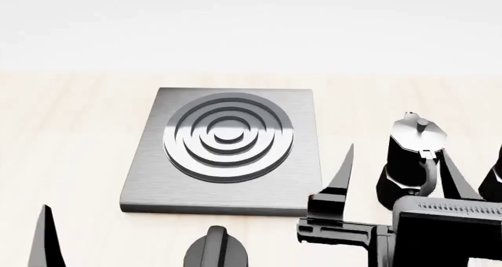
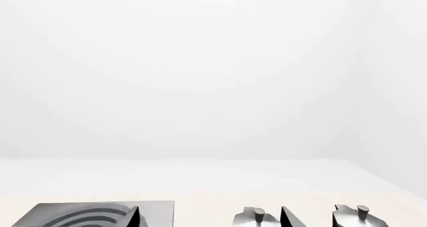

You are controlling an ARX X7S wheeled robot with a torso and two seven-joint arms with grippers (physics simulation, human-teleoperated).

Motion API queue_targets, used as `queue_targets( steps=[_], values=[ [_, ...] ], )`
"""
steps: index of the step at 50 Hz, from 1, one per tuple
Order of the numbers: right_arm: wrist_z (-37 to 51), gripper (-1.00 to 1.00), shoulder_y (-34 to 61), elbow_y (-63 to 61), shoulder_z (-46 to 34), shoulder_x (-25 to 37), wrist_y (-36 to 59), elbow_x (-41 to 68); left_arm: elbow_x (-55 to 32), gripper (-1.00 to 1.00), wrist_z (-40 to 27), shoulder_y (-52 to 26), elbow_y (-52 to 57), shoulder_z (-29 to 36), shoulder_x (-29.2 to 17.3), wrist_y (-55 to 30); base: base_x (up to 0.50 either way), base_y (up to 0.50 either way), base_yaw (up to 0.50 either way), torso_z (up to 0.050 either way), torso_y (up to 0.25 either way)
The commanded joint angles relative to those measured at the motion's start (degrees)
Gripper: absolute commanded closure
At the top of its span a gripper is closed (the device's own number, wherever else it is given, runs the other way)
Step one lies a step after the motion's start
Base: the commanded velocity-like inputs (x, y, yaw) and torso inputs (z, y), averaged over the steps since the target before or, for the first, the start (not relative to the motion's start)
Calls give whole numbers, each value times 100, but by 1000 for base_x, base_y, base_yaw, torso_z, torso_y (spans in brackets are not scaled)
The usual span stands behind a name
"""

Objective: Put both moka pots on the stove.

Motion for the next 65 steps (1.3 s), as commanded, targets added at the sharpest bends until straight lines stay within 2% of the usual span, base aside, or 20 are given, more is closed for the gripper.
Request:
queue_targets(
  steps=[1,4,5,8,23,28,34,50,65],
  values=[
    [-227,-100,1150,925,245,259,250,97,-52,-100,-46,-2,-1,-29,-33,18,0,0,0,0,0],
    [-293,-100,1611,1303,136,441,852,147,-72,-100,-58,-6,2,-44,-44,15,0,0,0,0,0],
    [-278,-100,1686,1466,32,504,674,-20,-74,-100,-59,-4,-12,-50,-47,33,0,0,0,0,0],
    [-619,-100,1937,1711,134,526,1109,395,-87,-100,-76,-11,-1,-51,-56,18,0,0,0,0,0],
    [-1785,-100,2933,3796,-320,961,1068,533,-115,-100,-148,-59,-37,4,-105,6,0,0,0,0,0],
    [-1891,-100,3116,4254,-448,1006,946,420,-126,-100,-162,-55,-71,-9,-131,59,0,0,0,0,0],
    [-1969,-100,3170,4442,-661,1095,800,255,-128,-100,-178,-59,-112,18,-145,93,0,0,0,0,0],
    [-2251,-100,3476,5600,-572,1078,769,359,-153,-100,-248,-66,-80,44,-210,80,0,0,0,0,0],
    [-2310,-100,3344,5408,-546,1157,1133,532,-150,-100,-305,-72,-51,110,-256,57,0,0,0,0,0]
  ],
)
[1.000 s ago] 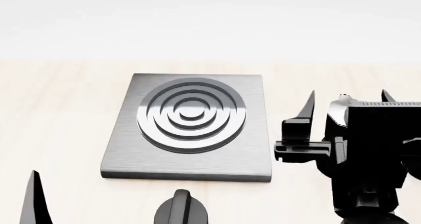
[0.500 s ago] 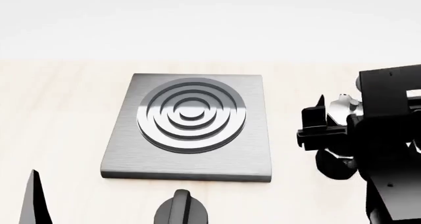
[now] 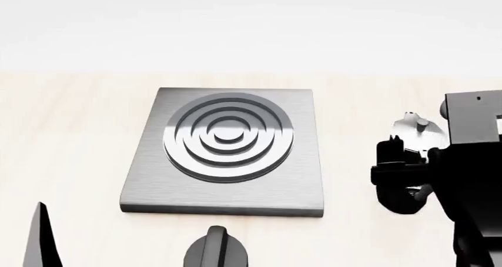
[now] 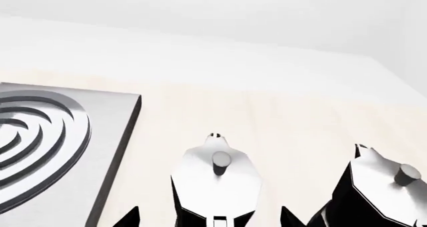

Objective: Put both moka pots on the stove.

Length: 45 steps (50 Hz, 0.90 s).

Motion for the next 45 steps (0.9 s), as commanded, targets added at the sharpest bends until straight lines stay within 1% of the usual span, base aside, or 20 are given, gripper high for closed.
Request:
queue_targets(
  steps=[1,13,17,34,39,45],
  values=[
    [-77,-100,-73,28,30,46,210,129,-8,-100,-41,-6,8,38,-37,-3,0,0,0,0,0],
    [-147,-100,-233,363,14,10,-48,97,-11,-100,-80,-2,7,72,-71,14,0,0,0,0,0],
    [-249,-100,-210,652,-149,-26,-214,-5,-14,-100,-80,-14,-42,98,-72,39,0,0,0,0,0],
    [-350,-100,-42,1611,-224,-123,-745,-181,-28,-100,-135,-26,-40,133,-118,42,0,0,0,0,0],
    [-323,-100,-75,1589,-229,-133,-724,-179,-25,-100,-141,-33,-59,163,-126,54,0,0,0,0,0],
    [-350,-100,-13,1935,-256,-202,-931,-234,-29,-100,-158,-35,-62,174,-141,63,0,0,0,0,0]
  ],
)
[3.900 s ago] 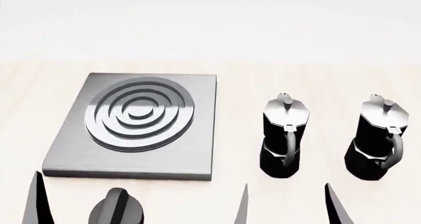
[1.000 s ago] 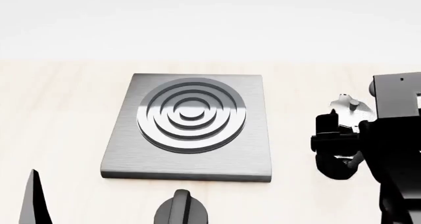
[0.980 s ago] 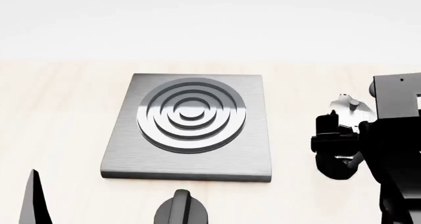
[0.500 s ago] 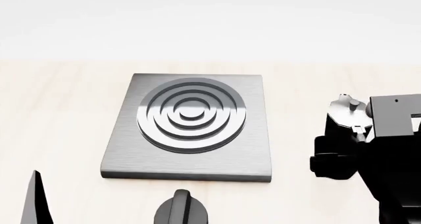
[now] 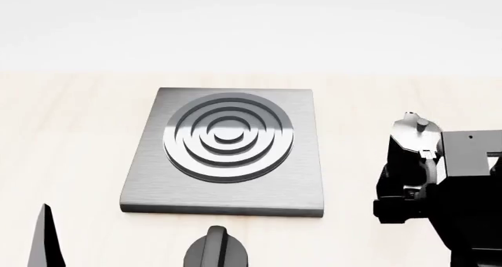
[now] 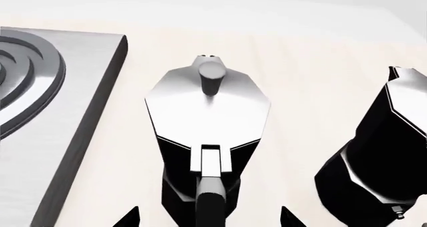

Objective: Put both moka pots on the stove.

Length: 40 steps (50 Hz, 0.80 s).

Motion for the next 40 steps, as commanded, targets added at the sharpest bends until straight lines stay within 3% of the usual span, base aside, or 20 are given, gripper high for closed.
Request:
queue_targets(
  steps=[1,7,8,23,40],
  values=[
    [-18,-100,72,435,-65,-93,-233,-88,1,-100,-31,-7,-13,38,-26,12,0,0,0,0,0],
    [-29,-100,59,500,-98,-109,-315,-115,-11,-100,-49,-19,-25,43,-38,17,0,0,0,0,0],
    [-35,100,58,524,-99,-109,-342,-119,-14,-100,-54,-20,-14,45,-42,6,0,0,0,0,0],
    [-1,100,-6,284,-93,-71,-297,-91,-21,-100,-89,-19,-32,79,-74,45,1,0,0,0,0],
    [368,100,-166,-1839,-4,131,518,138,-44,-100,-136,-38,-18,104,-118,23,0,0,0,0,0]
  ],
)
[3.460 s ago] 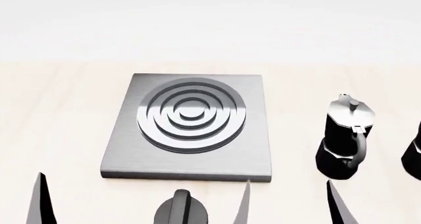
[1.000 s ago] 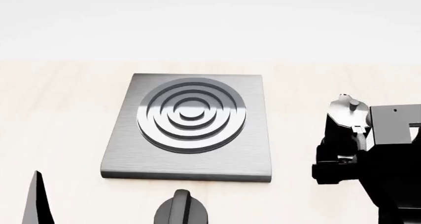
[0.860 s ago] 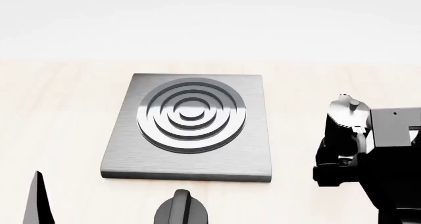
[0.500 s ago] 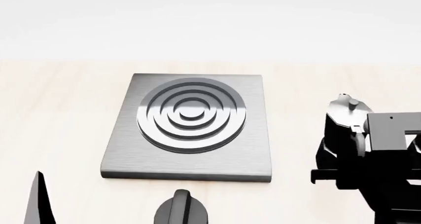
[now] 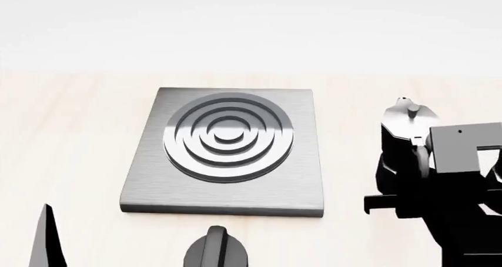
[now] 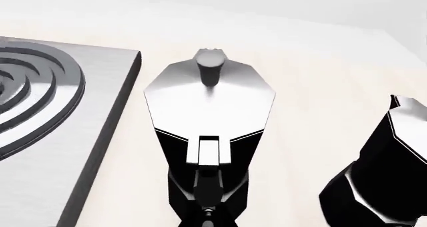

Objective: Put both moka pots on the stove.

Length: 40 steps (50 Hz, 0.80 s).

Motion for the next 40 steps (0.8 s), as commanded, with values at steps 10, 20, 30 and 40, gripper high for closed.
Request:
queue_targets(
  steps=[10,20,30,40],
  values=[
    [312,100,44,-2208,88,155,874,218,-12,-100,-61,-15,24,46,-47,-31,0,0,0,0,1],
    [247,100,396,-2303,-69,-37,908,274,-36,-100,-83,-27,73,61,-89,-91,0,0,0,0,1],
    [64,100,818,-1726,-403,-427,508,154,-68,-100,-108,-32,77,55,-112,-84,0,0,0,0,1],
    [-170,100,1149,-721,-823,-921,-189,-95,-95,-100,-137,-29,96,32,-142,-86,0,0,0,0,1]
  ],
)
